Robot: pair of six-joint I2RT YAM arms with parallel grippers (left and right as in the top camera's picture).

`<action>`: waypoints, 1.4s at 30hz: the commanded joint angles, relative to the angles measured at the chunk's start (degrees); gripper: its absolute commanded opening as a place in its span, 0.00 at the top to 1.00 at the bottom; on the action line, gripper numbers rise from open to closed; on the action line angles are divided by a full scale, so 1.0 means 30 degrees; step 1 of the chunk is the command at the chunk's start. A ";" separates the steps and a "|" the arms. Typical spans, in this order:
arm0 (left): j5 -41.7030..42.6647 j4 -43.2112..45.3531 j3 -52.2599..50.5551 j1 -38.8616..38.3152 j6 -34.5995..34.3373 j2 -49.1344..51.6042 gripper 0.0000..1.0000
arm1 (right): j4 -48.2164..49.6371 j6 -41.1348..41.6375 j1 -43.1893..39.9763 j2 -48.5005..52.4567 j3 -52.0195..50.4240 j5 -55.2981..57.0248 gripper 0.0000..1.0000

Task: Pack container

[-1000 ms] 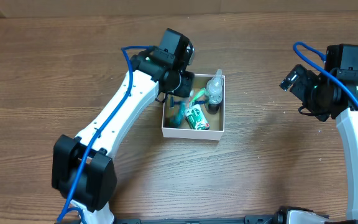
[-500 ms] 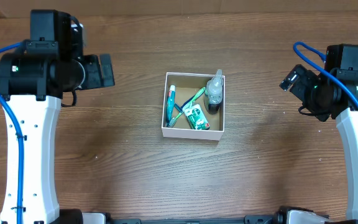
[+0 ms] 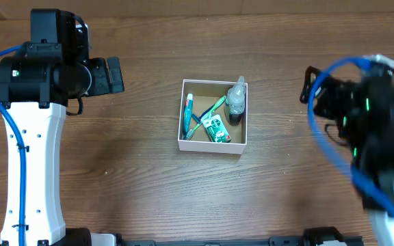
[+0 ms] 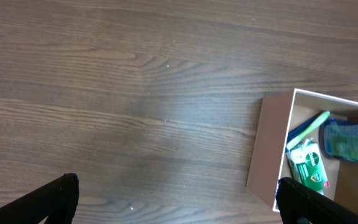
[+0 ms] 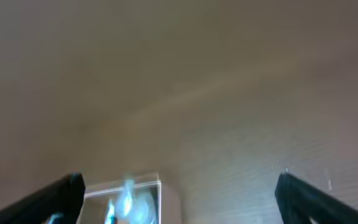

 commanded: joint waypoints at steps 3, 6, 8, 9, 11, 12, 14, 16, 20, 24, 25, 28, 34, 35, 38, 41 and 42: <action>-0.0066 0.0036 0.0131 0.0051 0.0313 0.0029 0.00 | 0.3351 -0.2433 0.0313 -0.6688 -0.9938 0.0248 0.00; -0.0066 0.0036 0.0131 0.0051 0.0306 0.0029 0.00 | 0.3432 -0.2426 -0.0015 -1.0200 -1.3537 0.0306 0.00; -0.0066 0.0036 0.0131 0.0051 0.0313 0.0036 0.00 | 0.3424 -0.2426 -0.0080 -1.2604 -1.5518 0.0299 0.00; -0.0066 0.0036 0.0131 0.0051 0.0306 0.0029 0.00 | 0.3417 -0.2419 -0.0080 -1.3522 -1.6218 0.0299 0.00; -0.0058 0.0036 0.0131 0.0051 0.0313 0.0029 0.00 | 0.3417 -0.2426 -0.0080 -1.4804 -1.7107 0.0299 0.00; -0.0066 0.0036 0.0131 0.0051 0.0306 0.0029 0.00 | 0.3417 -0.2426 -0.0087 -1.5424 -1.7493 0.0335 0.00; -0.0058 0.0036 0.0131 0.0051 0.0313 0.0029 0.00 | 0.3424 -0.2426 -0.0087 -1.6262 -1.8105 0.0452 0.00; -0.0066 0.0036 0.0131 0.0051 0.0306 0.0029 0.00 | 0.3424 -0.2419 -0.0080 -1.7114 -1.8710 0.0444 0.00; -0.0066 0.0036 0.0131 0.0051 0.0306 0.0029 0.00 | 0.3512 -0.2419 -0.0080 -1.7405 -1.8761 0.0444 0.00; -0.0066 0.0036 0.0131 0.0051 0.0313 0.0036 0.00 | 0.3497 -0.2419 -0.0058 -1.7580 -1.8768 0.0444 0.00; -0.0066 0.0036 0.0131 0.0051 0.0313 0.0029 0.00 | 0.3497 -0.2426 -0.0058 -1.7580 -1.8768 0.0444 0.00; -0.0058 0.0036 0.0131 0.0051 0.0313 0.0029 0.00 | 0.3497 -0.2419 -0.0058 -1.7580 -1.8768 0.0444 0.00; -0.0066 0.0044 0.0131 0.0051 0.0313 0.0029 0.00 | 0.3497 -0.2426 -0.0058 -1.7580 -1.8768 0.0444 0.00; -0.0087 0.0044 0.0131 0.0087 0.0328 0.0029 0.00 | 0.3497 -0.2426 -0.0058 -1.7580 -1.8768 0.0444 0.00; -0.0102 0.0051 0.0124 -0.0401 0.0313 -0.0342 0.00 | 0.3497 -0.2426 -0.0058 -1.7580 -1.8768 0.0444 0.00; -0.1960 0.0342 -0.0699 -0.1647 0.1246 -0.1945 0.00 | 0.3497 -0.2419 -0.0058 -1.7580 -1.8768 0.0444 0.00; -0.2484 0.2076 -0.2739 -0.2062 0.1515 -0.3497 0.00 | 0.3497 -0.2419 -0.0058 -1.7580 -1.8768 0.0444 0.00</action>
